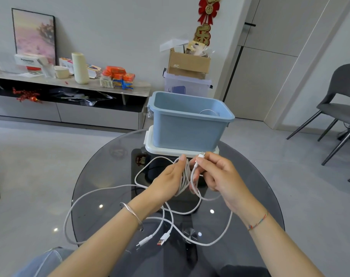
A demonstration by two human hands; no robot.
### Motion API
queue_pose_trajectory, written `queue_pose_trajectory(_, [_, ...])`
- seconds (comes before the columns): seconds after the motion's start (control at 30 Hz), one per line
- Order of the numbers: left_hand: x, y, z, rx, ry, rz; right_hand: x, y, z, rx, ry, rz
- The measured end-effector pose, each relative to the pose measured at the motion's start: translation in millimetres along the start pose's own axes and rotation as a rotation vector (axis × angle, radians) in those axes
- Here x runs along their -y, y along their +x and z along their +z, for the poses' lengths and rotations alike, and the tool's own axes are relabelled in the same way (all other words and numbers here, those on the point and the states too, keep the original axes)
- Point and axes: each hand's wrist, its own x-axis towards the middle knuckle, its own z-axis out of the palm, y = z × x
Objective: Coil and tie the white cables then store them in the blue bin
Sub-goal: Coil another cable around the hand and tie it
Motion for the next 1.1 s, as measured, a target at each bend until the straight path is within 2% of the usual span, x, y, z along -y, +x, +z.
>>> queue_pose_trajectory(0.1, [-2, -1, -1, 0.037, -0.051, -0.055, -6, 3, -3, -0.019, -0.058, 0.030])
queue_pose_trajectory(0.2, [-6, -2, 0, 0.116, -0.331, -0.135, -5, 1, -4, -0.006, -0.025, 0.016])
queue_pose_trajectory(0.3, [-9, -3, 2, 0.188, -0.436, -0.156, -1, -2, -2, 0.006, 0.024, -0.020])
queue_pose_trajectory(0.43, [-8, -2, -2, 0.287, -0.469, -0.126, -2, 0, -5, -0.053, -0.005, -0.028])
queue_pose_trajectory(0.57, [-10, -4, -2, 0.336, -0.367, -0.106, -13, 5, -8, -0.098, -0.146, -0.041])
queue_pose_trajectory(0.8, [-12, -6, -4, 0.421, -0.401, -0.122, -21, 9, -13, -0.182, -0.078, -0.036])
queue_pose_trajectory(0.9, [-16, -8, -4, 0.495, -0.458, -0.122, -28, 10, -11, -0.240, -0.255, -0.124])
queue_pose_trajectory(0.97, [-17, -9, -3, 0.537, -0.494, -0.114, -31, 9, -9, -0.168, -0.309, -0.146])
queue_pose_trajectory(1.03, [-17, -10, -4, 0.581, -0.518, -0.112, -33, 7, -7, -0.080, -0.247, -0.109])
queue_pose_trajectory(1.1, [-17, -10, -4, 0.620, -0.550, -0.120, -33, 5, -4, -0.065, -0.221, -0.125])
